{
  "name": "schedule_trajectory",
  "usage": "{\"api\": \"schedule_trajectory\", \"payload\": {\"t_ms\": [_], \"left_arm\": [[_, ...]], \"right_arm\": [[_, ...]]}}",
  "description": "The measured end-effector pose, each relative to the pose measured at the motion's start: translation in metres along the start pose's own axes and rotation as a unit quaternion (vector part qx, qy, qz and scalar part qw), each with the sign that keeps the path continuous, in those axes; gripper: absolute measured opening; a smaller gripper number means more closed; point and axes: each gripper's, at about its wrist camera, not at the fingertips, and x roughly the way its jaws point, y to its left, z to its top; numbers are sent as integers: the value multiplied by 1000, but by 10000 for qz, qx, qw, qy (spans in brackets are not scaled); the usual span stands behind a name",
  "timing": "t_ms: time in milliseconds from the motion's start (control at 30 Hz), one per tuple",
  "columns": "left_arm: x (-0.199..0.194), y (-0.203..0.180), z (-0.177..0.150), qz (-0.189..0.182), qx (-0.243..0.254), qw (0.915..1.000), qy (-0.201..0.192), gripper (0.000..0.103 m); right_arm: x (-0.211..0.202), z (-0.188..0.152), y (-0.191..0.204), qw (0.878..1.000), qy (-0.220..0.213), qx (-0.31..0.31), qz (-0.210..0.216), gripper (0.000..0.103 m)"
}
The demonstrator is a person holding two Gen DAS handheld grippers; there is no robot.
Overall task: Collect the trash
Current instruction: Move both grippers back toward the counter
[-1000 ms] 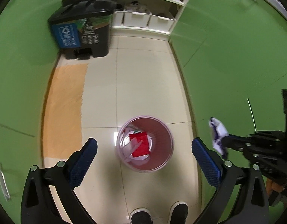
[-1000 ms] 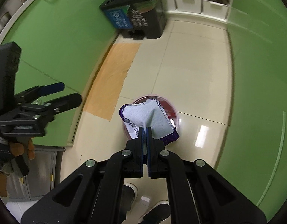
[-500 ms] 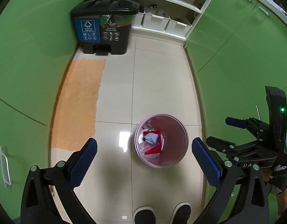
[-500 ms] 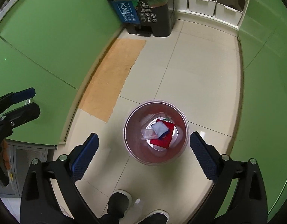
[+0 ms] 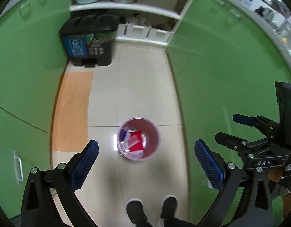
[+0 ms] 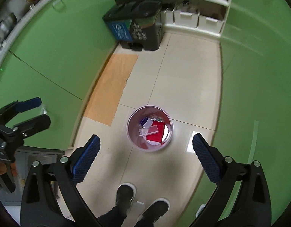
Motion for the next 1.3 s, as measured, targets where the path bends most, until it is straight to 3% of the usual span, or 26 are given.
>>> {"api": "schedule_trajectory", "payload": {"t_ms": [167,400,633,833,1100,1300], "left_arm": [[-93,-55,11,-123,322,9994,50,97],[-199,-143,25,-399,993,9942,-61,97],[-258,-232,43,-755,1838,9795,-342,97],[-268,-303,46,-1071,2585,9594,-368,97],[-261,-402,22,-1496,3337,9304,-253,97],[-247,-466,3,-1605,3716,9142,-169,97]], "right_arm": [[-123,-6,1,9993,-184,332,34,97],[-285,-31,-5,9934,-823,772,-195,98],[-413,-92,-45,9696,-1650,1588,-863,99],[-475,-158,-97,9397,-1991,2393,-1418,99],[-527,-257,-163,8967,-2210,3298,-1959,99],[-534,-301,-199,8873,-2117,3513,-2111,99]]}}
